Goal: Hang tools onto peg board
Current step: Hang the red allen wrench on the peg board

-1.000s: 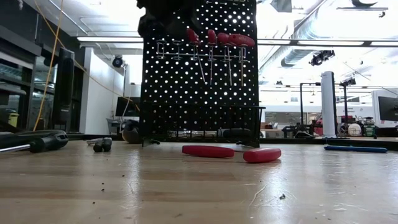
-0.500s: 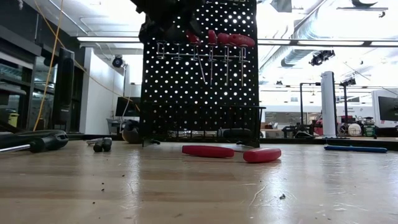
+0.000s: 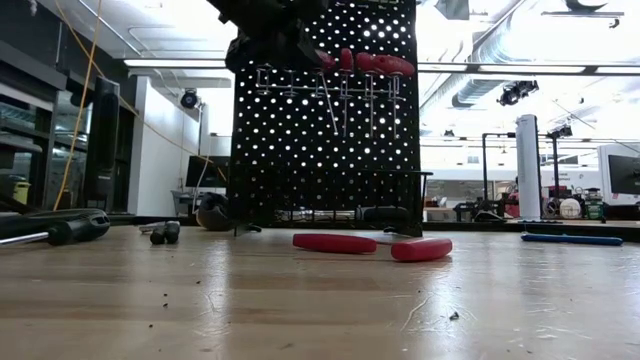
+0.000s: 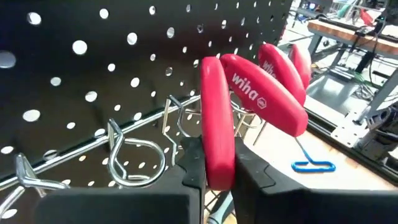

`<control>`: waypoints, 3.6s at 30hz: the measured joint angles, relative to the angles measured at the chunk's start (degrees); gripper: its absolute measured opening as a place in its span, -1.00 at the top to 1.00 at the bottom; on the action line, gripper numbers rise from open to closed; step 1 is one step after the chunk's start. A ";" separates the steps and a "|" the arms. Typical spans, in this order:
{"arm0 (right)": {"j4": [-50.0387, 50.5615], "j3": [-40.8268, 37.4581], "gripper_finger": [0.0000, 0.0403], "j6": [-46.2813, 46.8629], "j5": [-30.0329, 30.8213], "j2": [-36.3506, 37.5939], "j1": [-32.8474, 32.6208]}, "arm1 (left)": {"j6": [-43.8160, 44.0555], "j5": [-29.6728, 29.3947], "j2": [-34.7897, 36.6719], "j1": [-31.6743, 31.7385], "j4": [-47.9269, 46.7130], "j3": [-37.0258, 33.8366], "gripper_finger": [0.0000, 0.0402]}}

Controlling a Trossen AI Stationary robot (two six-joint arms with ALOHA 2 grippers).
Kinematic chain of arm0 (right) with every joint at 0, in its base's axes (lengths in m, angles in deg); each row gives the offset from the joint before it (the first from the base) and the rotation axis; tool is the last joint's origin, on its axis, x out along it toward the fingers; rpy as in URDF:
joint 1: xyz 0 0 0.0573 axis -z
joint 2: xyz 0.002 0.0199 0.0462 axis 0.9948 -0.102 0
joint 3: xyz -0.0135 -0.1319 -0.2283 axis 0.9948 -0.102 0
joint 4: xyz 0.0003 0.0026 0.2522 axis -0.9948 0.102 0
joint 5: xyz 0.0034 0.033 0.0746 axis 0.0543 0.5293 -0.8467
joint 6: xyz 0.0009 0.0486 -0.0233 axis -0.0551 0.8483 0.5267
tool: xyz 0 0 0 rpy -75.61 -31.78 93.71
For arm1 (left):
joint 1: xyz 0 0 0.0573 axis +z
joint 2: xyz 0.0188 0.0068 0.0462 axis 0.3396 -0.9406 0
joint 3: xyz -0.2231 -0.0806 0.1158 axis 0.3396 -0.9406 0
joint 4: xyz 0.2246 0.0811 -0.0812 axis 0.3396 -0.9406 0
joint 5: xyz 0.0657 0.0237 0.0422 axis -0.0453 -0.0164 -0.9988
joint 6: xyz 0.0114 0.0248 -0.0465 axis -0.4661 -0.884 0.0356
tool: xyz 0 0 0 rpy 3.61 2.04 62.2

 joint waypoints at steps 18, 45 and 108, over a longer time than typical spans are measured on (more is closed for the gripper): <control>-0.05 0.00 0.01 -0.20 0.04 -0.02 0.13 | -11.94 0.09 4.45 0.00 4.10 -0.04 0.85; -0.07 0.00 0.01 -0.04 0.31 -0.03 0.42 | -21.00 11.94 11.24 1.65 -7.02 0.07 0.85; -44.18 -47.67 0.01 -3.33 -55.39 -7.40 10.77 | 18.46 24.25 28.02 -21.38 -5.74 -21.22 -0.06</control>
